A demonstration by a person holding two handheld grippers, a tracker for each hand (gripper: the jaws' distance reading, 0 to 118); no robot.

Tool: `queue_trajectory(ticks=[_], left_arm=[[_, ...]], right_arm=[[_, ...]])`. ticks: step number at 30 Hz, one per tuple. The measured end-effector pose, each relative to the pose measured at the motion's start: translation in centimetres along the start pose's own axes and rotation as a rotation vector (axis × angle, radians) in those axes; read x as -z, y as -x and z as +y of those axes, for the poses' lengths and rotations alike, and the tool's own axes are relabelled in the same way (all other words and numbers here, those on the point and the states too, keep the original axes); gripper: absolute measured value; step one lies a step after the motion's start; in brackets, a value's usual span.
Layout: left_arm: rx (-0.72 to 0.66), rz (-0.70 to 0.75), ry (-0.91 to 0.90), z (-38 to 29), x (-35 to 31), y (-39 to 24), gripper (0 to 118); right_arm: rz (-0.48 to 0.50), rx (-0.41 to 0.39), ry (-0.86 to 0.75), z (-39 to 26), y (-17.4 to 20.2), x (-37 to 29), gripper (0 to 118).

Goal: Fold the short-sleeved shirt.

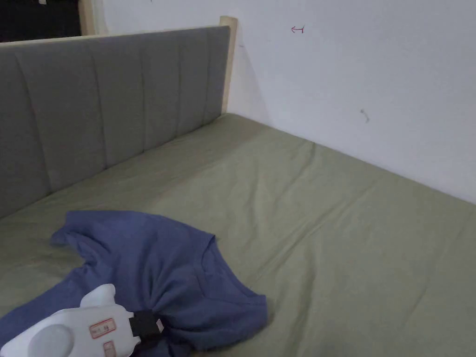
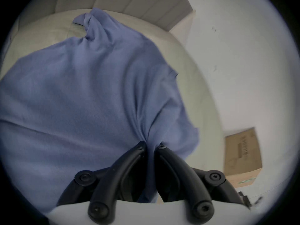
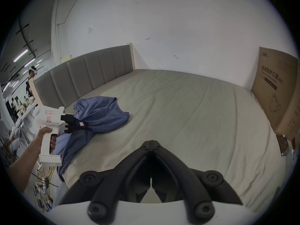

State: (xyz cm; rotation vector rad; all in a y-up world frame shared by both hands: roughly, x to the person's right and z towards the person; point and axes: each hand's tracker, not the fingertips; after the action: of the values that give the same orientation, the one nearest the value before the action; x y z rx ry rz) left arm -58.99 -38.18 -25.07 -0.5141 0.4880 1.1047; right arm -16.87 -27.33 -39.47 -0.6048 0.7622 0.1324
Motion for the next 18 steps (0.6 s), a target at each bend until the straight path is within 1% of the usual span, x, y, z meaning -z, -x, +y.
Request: queue_trajectory(ticks=[3,5,7,10,11,14,15,18], left_arm=[[0.034,-0.004,0.000,0.2,-0.7,-1.8,8],[0.078,-0.007,-0.002,0.1,-0.2,-3.6,8],[0.064,-0.034,0.001,-0.1,0.2,-5.4,8],[0.041,-0.151,0.019,-1.7,1.5,-9.3,8],[0.059,-0.173,0.038,-2.6,2.1,-10.8,8],[0.174,-0.216,0.102,-6.6,3.6,-16.6,8],[0.202,-0.253,0.135,-8.0,4.0,-18.5,8],[0.262,-0.412,0.231,-12.3,4.3,-24.3,8]], right_arm=[[-0.030,0.039,-0.016,0.1,-0.9,-1.5,0],[-0.073,0.055,-0.033,-0.1,-1.6,-3.0,0],[-0.111,0.077,-0.055,-0.4,-2.5,-4.7,0],[-0.166,0.128,-0.084,-1.2,-4.4,-7.9,0],[-0.193,0.142,-0.098,-1.4,-5.0,-9.2,0],[-0.292,0.175,-0.129,-2.7,-7.1,-13.0,0],[-0.327,0.193,-0.134,-3.8,-8.8,-14.3,0],[-0.437,0.257,-0.146,-5.9,-11.4,-18.1,0]])
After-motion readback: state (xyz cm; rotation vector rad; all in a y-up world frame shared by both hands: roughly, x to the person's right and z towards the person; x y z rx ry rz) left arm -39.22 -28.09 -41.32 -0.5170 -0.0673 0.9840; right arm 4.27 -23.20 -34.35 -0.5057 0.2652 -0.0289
